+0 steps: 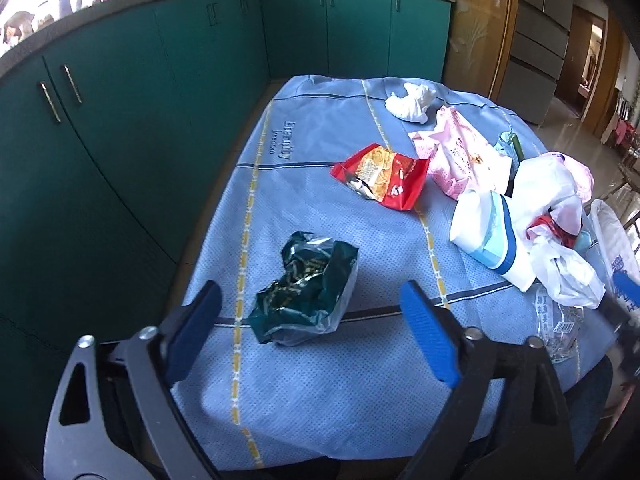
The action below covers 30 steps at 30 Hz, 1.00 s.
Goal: Collect trash
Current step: 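Grasp the clear packet with the right tool while the left tool grasps the dark green bag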
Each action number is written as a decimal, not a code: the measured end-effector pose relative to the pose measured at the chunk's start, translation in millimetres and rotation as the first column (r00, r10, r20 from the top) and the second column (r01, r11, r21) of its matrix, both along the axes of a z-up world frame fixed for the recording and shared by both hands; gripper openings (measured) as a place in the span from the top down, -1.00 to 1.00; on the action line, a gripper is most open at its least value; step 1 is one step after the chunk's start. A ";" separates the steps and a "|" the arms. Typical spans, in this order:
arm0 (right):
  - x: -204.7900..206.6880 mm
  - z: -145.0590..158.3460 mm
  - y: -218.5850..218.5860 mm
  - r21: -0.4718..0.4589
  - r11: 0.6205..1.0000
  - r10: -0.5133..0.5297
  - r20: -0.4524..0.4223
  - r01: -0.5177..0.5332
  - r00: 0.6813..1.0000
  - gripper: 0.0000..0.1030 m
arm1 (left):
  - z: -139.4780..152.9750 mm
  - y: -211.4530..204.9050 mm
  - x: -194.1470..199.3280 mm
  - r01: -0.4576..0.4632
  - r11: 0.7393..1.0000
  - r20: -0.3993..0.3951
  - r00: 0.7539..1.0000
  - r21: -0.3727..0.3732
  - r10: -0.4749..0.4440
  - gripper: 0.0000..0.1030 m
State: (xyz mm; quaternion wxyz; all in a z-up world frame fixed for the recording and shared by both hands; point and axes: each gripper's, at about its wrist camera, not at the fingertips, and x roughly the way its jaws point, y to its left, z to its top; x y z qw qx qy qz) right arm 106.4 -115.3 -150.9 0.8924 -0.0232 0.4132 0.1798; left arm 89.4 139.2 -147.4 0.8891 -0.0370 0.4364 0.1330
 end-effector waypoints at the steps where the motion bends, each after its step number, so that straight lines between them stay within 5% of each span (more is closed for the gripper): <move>1: 1.6 -6.7 4.3 -0.001 1.000 0.007 -0.021 -0.007 1.000 -0.67 | -3.8 0.7 3.7 0.003 1.000 -0.009 1.000 -0.002 -0.003 -0.83; 6: 4.8 -30.6 28.9 -0.036 0.999 0.033 -0.075 -0.036 0.997 -0.71 | -20.9 3.0 22.3 0.011 1.000 -0.047 0.999 -0.024 -0.012 -0.84; 9: 5.5 -39.0 42.1 -0.077 0.995 0.051 -0.060 -0.056 0.997 -0.70 | -29.1 5.7 31.0 0.046 0.995 -0.073 0.996 -0.087 -0.053 -0.34; 11: 2.3 -41.3 48.8 -0.073 0.993 0.085 -0.061 -0.089 0.995 -0.21 | -31.3 4.6 32.9 0.057 0.993 -0.083 0.994 -0.106 -0.065 -0.22; 18: -8.9 -33.9 32.2 -0.032 0.996 0.084 -0.054 -0.086 0.995 -0.14 | -13.2 -6.0 18.5 0.093 0.991 -0.033 0.995 -0.092 -0.097 -0.19; 25: -16.9 6.4 -61.1 0.020 0.992 -0.129 0.040 0.128 0.991 -0.14 | 40.7 -23.0 4.4 0.154 0.983 0.101 0.984 -0.099 -0.144 -0.21; 30: -10.8 39.6 -150.5 0.016 0.924 -0.380 0.154 0.383 0.912 -0.15 | 76.0 -80.4 13.7 0.324 0.943 0.194 0.933 -0.084 -0.303 -0.26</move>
